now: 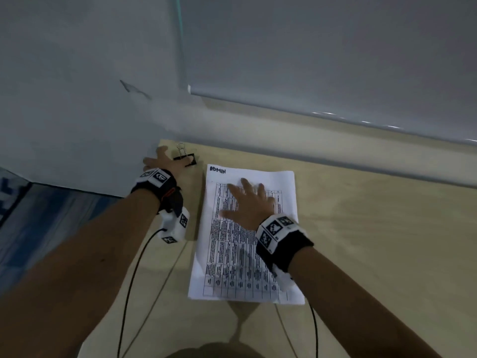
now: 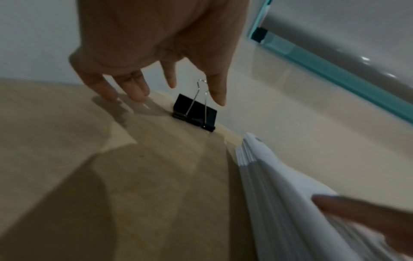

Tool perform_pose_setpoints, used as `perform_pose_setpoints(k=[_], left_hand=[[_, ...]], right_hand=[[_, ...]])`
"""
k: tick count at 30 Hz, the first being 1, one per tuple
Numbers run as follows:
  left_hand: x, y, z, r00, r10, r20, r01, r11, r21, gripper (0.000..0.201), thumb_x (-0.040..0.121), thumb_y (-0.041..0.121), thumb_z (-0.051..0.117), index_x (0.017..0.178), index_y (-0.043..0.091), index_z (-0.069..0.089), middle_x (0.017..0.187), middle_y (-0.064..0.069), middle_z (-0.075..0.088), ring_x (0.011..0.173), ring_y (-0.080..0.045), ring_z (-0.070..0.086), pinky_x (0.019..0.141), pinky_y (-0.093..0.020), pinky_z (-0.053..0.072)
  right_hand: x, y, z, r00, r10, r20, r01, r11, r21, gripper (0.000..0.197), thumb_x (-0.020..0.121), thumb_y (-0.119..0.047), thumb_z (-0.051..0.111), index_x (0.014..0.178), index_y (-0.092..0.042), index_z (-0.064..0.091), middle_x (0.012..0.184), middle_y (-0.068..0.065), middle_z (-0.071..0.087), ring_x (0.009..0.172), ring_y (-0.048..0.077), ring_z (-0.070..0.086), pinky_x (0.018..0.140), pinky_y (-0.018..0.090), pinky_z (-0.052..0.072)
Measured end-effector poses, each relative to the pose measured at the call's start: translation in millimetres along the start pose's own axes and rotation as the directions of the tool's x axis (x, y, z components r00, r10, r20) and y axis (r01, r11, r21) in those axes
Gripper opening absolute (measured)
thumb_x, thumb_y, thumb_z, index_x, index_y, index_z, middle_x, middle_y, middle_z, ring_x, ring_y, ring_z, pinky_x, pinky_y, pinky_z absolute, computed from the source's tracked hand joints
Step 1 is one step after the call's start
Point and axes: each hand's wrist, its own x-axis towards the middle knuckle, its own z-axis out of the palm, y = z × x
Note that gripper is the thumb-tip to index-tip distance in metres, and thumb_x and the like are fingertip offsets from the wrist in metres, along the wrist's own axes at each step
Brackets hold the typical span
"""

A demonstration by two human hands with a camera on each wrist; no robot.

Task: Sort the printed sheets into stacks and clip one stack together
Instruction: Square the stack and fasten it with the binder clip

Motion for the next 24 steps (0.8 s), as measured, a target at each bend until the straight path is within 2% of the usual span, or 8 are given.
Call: perform_pose_setpoints(k=[3, 8, 12, 14, 17, 18, 21, 24], left_hand=[[10, -1, 9, 0.999, 0.018, 0.039, -0.021, 0.996, 0.086, 0.060, 0.074, 0.058, 0.063, 0.127, 0.032, 0.052, 0.143, -0.018, 0.031, 0.124, -0.040, 0.043, 0.106, -0.044, 0.041], [13, -4, 14, 0.999, 0.027, 0.016, -0.028, 0.998, 0.050, 0.040, 0.086, 0.045, 0.056, 0.124, 0.031, 0.059, 0.143, -0.017, 0.032, 0.129, -0.038, 0.037, 0.111, -0.044, 0.034], [6, -4, 10, 0.989, 0.145, -0.035, -0.150, 0.966, -0.209, 0.031, 0.090, 0.027, 0.057, 0.113, 0.008, 0.069, 0.127, -0.015, 0.061, 0.109, -0.028, 0.059, 0.089, -0.023, 0.042], [-3, -1, 9, 0.978, 0.207, -0.024, -0.204, 0.924, -0.323, 0.021, 0.090, 0.015, 0.057, 0.097, 0.002, 0.073, 0.109, -0.017, 0.071, 0.106, -0.029, 0.062, 0.087, -0.025, 0.042], [-27, 2, 11, 0.906, 0.408, 0.113, -0.339, 0.860, -0.382, 0.036, 0.085, 0.001, 0.061, 0.059, 0.026, 0.066, 0.066, 0.005, 0.067, 0.088, -0.020, 0.059, 0.088, -0.033, 0.044], [-39, 2, 11, 0.859, 0.476, 0.187, -0.381, 0.840, -0.386, 0.040, 0.083, -0.004, 0.062, 0.059, 0.028, 0.060, 0.066, 0.007, 0.063, 0.083, -0.020, 0.057, 0.087, -0.034, 0.044], [-69, 8, 10, 0.729, 0.552, 0.405, -0.385, 0.819, -0.425, 0.038, 0.084, -0.010, 0.058, 0.074, 0.024, 0.045, 0.084, -0.014, 0.062, 0.082, -0.022, 0.056, 0.082, -0.036, 0.042], [-76, 12, 9, 0.696, 0.559, 0.450, -0.372, 0.817, -0.441, 0.044, 0.086, -0.010, 0.056, 0.080, 0.027, 0.034, 0.092, -0.020, 0.062, 0.087, -0.023, 0.053, 0.083, -0.036, 0.039]], right_hand=[[5, 5, 10, 0.999, 0.039, 0.004, -0.039, 0.999, -0.030, 0.081, 0.080, -0.067, 0.043, 0.145, -0.038, 0.003, 0.159, -0.001, -0.012, 0.142, 0.043, -0.011, 0.110, 0.068, 0.006], [9, 6, 12, 1.000, 0.022, -0.017, -0.023, 0.999, -0.044, 0.081, 0.079, -0.066, 0.046, 0.144, -0.038, 0.007, 0.159, -0.001, -0.008, 0.142, 0.045, -0.008, 0.108, 0.071, 0.010], [10, 6, 0, 1.000, 0.023, -0.008, -0.023, 1.000, 0.018, 0.072, 0.083, -0.059, 0.048, 0.143, -0.033, 0.019, 0.158, 0.000, 0.006, 0.143, 0.041, 0.005, 0.110, 0.066, 0.017], [14, 8, -13, 0.997, 0.019, -0.073, -0.001, 0.972, 0.234, 0.065, 0.087, -0.052, 0.048, 0.142, -0.021, 0.030, 0.155, 0.004, 0.022, 0.141, 0.032, 0.021, 0.114, 0.056, 0.022], [17, 10, -38, 0.973, 0.030, -0.230, 0.120, 0.785, 0.608, 0.054, 0.089, -0.044, 0.052, 0.128, -0.007, 0.050, 0.130, 0.008, 0.052, 0.118, 0.022, 0.049, 0.101, 0.037, 0.036], [15, 9, -45, 0.971, 0.029, -0.239, 0.151, 0.699, 0.699, 0.048, 0.088, -0.040, 0.054, 0.119, -0.004, 0.056, 0.115, 0.007, 0.056, 0.105, 0.020, 0.052, 0.092, 0.034, 0.039], [8, 6, -59, 0.979, -0.041, -0.201, 0.196, 0.469, 0.861, 0.011, 0.087, -0.021, 0.061, 0.086, -0.010, 0.063, 0.083, 0.004, 0.059, 0.077, 0.016, 0.055, 0.074, 0.028, 0.041], [5, 12, -63, 0.979, -0.095, -0.178, 0.201, 0.392, 0.898, 0.006, 0.084, -0.010, 0.062, 0.078, -0.012, 0.063, 0.072, 0.005, 0.058, 0.067, 0.012, 0.057, 0.071, 0.023, 0.044]])
